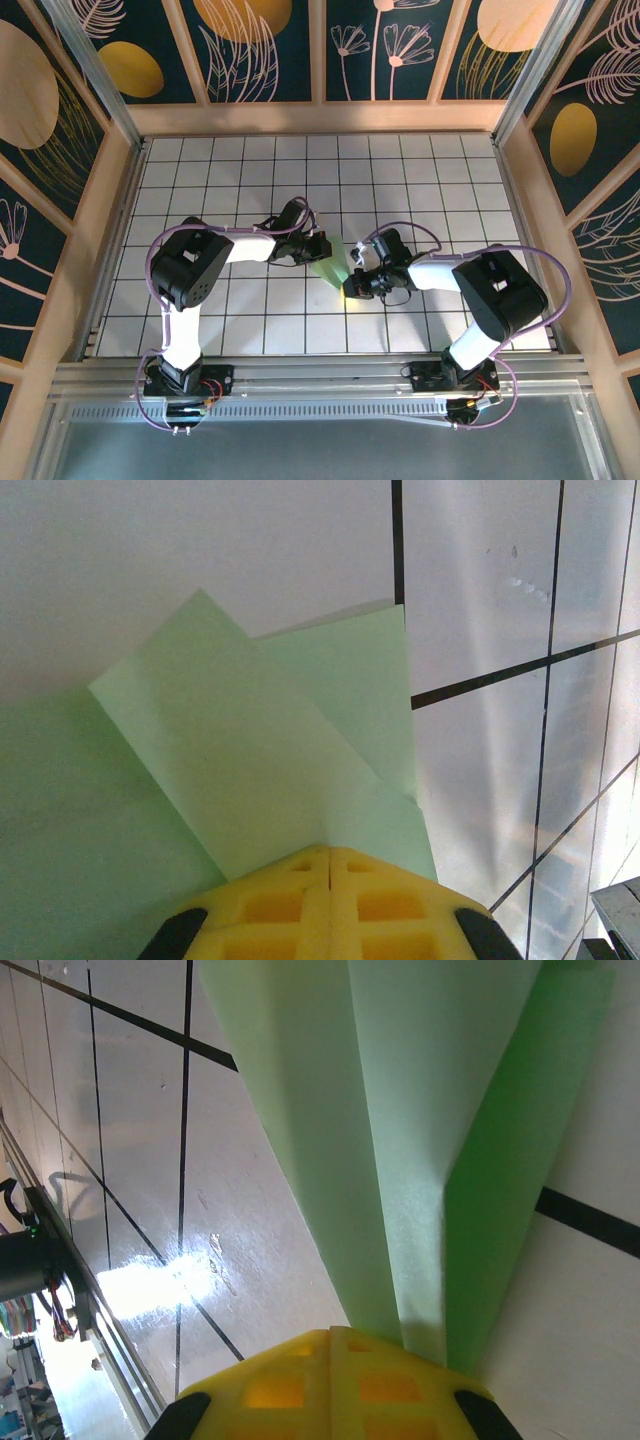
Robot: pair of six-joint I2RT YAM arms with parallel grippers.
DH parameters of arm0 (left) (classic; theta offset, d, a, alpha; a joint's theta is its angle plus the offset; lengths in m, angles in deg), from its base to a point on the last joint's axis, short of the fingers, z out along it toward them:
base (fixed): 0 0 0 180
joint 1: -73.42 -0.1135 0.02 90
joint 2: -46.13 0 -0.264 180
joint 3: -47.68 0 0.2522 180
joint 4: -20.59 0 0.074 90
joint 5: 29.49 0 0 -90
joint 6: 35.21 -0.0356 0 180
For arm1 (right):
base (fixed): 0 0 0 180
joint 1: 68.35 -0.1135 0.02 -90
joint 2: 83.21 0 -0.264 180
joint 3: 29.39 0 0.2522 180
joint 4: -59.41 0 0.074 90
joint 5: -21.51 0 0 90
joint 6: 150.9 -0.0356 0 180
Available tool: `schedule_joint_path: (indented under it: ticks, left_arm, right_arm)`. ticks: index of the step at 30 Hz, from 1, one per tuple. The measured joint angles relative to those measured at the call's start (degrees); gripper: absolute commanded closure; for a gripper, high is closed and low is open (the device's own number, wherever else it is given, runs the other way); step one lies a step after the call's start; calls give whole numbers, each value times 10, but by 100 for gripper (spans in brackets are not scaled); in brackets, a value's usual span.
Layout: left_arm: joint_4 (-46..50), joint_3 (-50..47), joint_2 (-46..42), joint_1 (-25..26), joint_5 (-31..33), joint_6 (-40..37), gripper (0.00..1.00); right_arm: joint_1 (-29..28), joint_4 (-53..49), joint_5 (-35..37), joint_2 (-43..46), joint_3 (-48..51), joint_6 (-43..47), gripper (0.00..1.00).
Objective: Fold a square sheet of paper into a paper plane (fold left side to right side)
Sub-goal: Fourth fold the wing at the center of the table.
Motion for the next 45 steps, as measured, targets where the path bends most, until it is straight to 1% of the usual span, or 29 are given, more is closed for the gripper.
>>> schedule_joint_path:
  ticks: [16,25,28,32,37,39,42,45]
  left_arm:
    - [0,0,0,0,1,0,100]
    - [2,1,0,1,3,0,100]
    - [3,1,0,1,4,0,100]
    - [5,3,0,2,6,0,100]
    - [5,3,0,2,9,-4,100]
    - [5,3,0,2,10,-4,100]
    - [5,4,0,2,10,-4,100]
    - [5,4,0,2,11,-4,100]
  right_arm:
    - [-2,2,0,-3,6,0,100]
    - [-2,34,-2,4,26,-3,100]
    - [-2,38,-5,17,42,-7,100]
    - [-4,-2,-10,55,52,-11,100]
    - [2,-29,-30,126,41,-15,100]
    - [6,-27,-32,140,30,-20,100]
    - [9,-12,-31,134,16,-24,100]
    - [9,7,-25,100,3,-31,100]
